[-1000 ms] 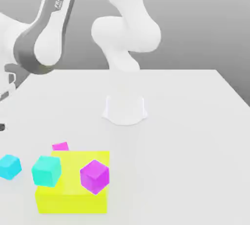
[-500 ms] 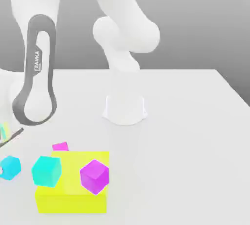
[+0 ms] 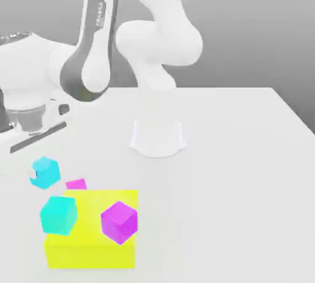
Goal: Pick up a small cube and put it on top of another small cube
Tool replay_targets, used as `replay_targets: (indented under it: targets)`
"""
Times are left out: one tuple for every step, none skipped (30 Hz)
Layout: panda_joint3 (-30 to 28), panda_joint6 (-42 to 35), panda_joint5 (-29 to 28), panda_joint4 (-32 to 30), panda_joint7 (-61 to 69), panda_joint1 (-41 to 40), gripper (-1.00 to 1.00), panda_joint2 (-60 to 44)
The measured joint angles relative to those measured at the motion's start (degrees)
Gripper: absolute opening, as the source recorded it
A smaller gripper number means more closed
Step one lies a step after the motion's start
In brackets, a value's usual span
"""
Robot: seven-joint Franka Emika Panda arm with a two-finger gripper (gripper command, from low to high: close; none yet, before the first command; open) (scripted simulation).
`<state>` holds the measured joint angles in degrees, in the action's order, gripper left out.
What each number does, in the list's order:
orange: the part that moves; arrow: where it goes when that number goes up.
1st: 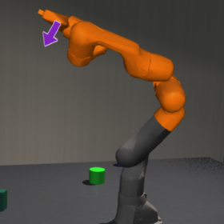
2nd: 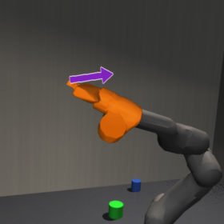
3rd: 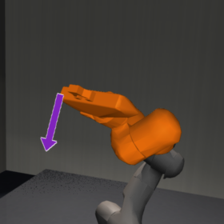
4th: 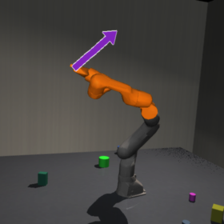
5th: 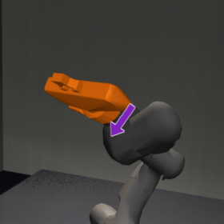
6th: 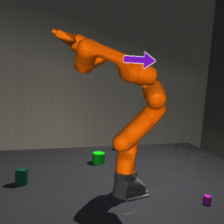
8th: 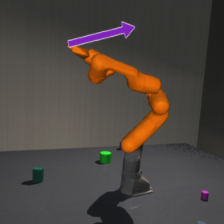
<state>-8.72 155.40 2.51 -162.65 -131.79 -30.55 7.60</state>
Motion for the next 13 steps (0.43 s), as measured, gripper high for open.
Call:
replay_targets:
  targets:
    - [1.11, -0.16, -1.45, -1.88, -3.2, -0.87, -1.0, 2.02]
    - [2.29, -0.29, -2.91, -3.71, -6.32, -1.85, -1.0, 3.92]
    - [3.19, 0.04, -4.06, -5.08, -8.73, -2.63, -1.0, 4.9]
    - [3.59, 1.13, -4.63, -5.7, -9.94, -2.99, -1.0, 4.4]
    - [3.77, 2.61, -4.86, -5.94, -10.51, -3.14, -1.0, 3.15]
    - [3.8, 4.3, -4.91, -6.0, -10.76, -3.14, -1.0, 1.51]
    - [3.8, 6.1, -4.78, -5.97, -10.78, -3.08, -1.0, -0.32]
    - [3.77, 7.96, -4.51, -5.9, -10.66, -2.95, -1.0, -2.26]
    - [3.78, 9.86, -4.03, -5.81, -10.36, -2.8, -1.0, -4.25]
    - [3.91, 11.78, -3.31, -5.71, -9.87, -2.61, -1.0, -6.28]
    - [4.25, 13.72, -2.29, -5.61, -9.17, -2.64, -1.0, -8.33]
    - [4.48, 14.78, -1.72, -5.55, -8.76, -2.7, 1.0, -9.46]
    - [4.48, 14.78, -1.72, -5.55, -8.76, -2.73, 1.0, -9.46]
